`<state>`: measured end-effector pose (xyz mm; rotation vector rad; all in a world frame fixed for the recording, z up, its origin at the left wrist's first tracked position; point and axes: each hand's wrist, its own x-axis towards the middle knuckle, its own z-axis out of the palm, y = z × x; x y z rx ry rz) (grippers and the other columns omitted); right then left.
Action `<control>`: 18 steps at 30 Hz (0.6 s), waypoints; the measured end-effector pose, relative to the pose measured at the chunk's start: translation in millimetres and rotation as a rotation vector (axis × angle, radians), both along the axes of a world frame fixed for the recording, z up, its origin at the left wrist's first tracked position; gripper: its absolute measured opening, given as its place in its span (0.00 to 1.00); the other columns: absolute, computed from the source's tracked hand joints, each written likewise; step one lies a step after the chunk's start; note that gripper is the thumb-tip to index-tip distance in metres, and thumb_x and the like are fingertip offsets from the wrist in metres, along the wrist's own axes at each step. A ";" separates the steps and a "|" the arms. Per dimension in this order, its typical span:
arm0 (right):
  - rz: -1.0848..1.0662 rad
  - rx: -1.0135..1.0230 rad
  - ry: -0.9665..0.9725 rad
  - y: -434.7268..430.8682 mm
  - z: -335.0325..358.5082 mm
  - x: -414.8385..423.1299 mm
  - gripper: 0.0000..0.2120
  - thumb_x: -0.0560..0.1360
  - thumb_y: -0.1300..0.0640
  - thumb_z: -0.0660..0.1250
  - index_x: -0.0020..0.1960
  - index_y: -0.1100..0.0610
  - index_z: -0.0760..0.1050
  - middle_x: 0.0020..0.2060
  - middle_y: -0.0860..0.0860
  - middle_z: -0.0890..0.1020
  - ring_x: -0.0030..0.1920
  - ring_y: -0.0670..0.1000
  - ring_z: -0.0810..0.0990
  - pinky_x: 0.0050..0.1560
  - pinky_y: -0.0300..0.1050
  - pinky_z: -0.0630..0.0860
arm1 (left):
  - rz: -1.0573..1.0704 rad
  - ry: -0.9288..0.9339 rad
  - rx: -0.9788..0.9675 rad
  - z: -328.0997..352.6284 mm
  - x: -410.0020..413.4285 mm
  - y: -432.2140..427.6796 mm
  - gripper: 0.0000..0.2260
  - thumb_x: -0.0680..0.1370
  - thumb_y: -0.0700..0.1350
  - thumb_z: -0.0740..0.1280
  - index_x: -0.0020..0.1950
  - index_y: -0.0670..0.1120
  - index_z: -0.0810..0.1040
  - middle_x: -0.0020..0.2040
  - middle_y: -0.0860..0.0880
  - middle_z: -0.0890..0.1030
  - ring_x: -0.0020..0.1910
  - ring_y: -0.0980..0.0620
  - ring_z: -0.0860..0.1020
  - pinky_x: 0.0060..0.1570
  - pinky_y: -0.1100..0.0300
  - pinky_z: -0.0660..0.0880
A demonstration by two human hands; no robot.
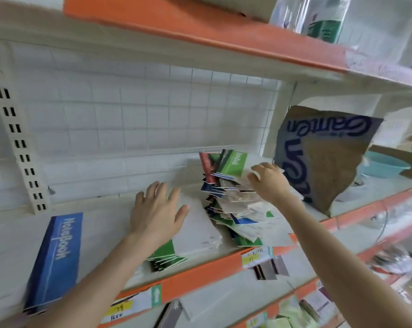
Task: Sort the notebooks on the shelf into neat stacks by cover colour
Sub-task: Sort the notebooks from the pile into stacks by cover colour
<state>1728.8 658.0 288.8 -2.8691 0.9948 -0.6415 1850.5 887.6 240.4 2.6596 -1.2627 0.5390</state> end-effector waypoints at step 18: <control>0.174 -0.212 0.203 -25.7 14.9 -4.7 0.12 0.82 0.57 0.53 0.56 0.60 0.73 0.42 0.56 0.76 0.39 0.56 0.71 0.38 0.44 0.64 | -0.024 0.239 -0.180 24.2 -5.0 -68.8 0.20 0.82 0.55 0.51 0.69 0.48 0.69 0.68 0.47 0.70 0.67 0.47 0.67 0.62 0.54 0.66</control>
